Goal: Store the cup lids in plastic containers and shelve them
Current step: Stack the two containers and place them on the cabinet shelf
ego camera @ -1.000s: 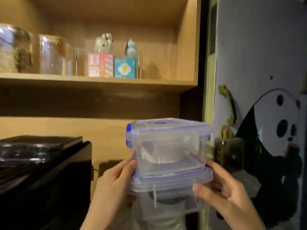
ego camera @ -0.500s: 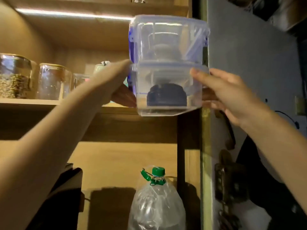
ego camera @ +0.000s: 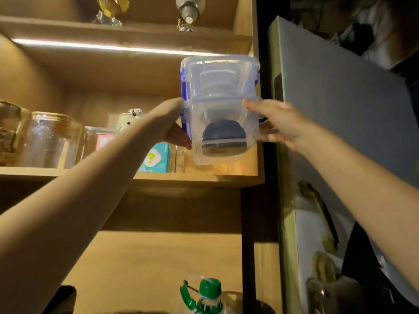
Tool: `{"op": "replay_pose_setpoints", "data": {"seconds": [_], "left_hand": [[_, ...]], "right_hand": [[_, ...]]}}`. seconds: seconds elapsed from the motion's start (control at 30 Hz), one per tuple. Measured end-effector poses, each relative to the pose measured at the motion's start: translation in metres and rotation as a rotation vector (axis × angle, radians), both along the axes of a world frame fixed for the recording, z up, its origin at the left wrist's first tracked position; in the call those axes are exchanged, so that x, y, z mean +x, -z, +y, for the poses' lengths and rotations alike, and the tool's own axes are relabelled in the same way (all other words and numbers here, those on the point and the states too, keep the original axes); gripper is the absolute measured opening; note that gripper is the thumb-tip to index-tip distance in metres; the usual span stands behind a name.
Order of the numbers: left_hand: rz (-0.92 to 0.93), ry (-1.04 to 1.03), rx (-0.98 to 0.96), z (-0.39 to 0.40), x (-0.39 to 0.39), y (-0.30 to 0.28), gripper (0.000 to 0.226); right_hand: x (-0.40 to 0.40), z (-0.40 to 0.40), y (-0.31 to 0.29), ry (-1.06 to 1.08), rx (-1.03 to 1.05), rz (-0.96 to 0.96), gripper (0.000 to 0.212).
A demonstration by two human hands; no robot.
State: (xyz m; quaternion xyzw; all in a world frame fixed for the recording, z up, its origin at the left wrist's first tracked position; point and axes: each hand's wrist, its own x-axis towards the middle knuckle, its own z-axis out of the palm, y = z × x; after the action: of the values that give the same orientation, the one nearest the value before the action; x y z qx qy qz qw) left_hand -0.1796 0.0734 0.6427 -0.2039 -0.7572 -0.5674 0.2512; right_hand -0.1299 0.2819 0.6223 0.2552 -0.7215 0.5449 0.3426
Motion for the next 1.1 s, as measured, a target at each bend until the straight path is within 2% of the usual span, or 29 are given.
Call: {"op": "replay_pose_setpoints", "data": {"seconds": [0.13, 0.27, 0.37, 0.4, 0.5, 0.6, 0.67, 0.77, 0.83, 0.9, 1.0, 1.1], "left_hand": [[-0.043, -0.09, -0.073, 0.008, -0.025, 0.006, 0.041], [-0.08, -0.039, -0.045, 0.022, -0.039, 0.01, 0.065], [-0.089, -0.028, -0.11, 0.025, -0.05, 0.013, 0.082], [-0.073, -0.009, -0.155, 0.025, -0.053, 0.016, 0.079], [-0.051, 0.176, -0.226, 0.03, -0.064, 0.031, 0.049], [0.017, 0.222, -0.263, 0.033, -0.084, 0.039, 0.046], [0.07, 0.187, -0.277, 0.035, -0.091, 0.041, 0.039], [0.166, 0.063, -0.31, 0.043, -0.108, 0.041, 0.065], [0.253, -0.036, -0.251, 0.05, -0.116, 0.047, 0.068], [0.31, -0.098, -0.223, 0.055, -0.125, 0.052, 0.071], [0.344, -0.111, -0.261, 0.058, -0.134, 0.056, 0.075], [0.277, -0.097, -0.271, 0.057, -0.138, 0.053, 0.078]], "right_hand": [[-0.033, 0.003, 0.006, -0.009, -0.007, -0.064, 0.029], [-0.059, 0.008, 0.015, -0.01, -0.059, -0.1, 0.03], [-0.076, 0.011, 0.022, -0.011, -0.073, -0.124, 0.032], [-0.081, 0.012, 0.024, -0.011, -0.075, -0.127, 0.032], [-0.095, 0.014, 0.028, -0.021, -0.111, -0.155, 0.039], [-0.107, 0.014, 0.031, 0.015, -0.129, -0.155, 0.047], [-0.116, 0.011, 0.033, 0.114, -0.137, -0.113, 0.046], [-0.127, 0.008, 0.035, 0.369, -0.132, 0.005, 0.046], [-0.125, 0.005, 0.04, 0.593, -0.04, 0.141, 0.04], [-0.124, 0.003, 0.044, 0.719, 0.057, 0.249, 0.035], [-0.125, 0.003, 0.05, 0.741, 0.143, 0.261, 0.041], [-0.128, 0.004, 0.056, 0.718, 0.166, 0.261, 0.044]]}}
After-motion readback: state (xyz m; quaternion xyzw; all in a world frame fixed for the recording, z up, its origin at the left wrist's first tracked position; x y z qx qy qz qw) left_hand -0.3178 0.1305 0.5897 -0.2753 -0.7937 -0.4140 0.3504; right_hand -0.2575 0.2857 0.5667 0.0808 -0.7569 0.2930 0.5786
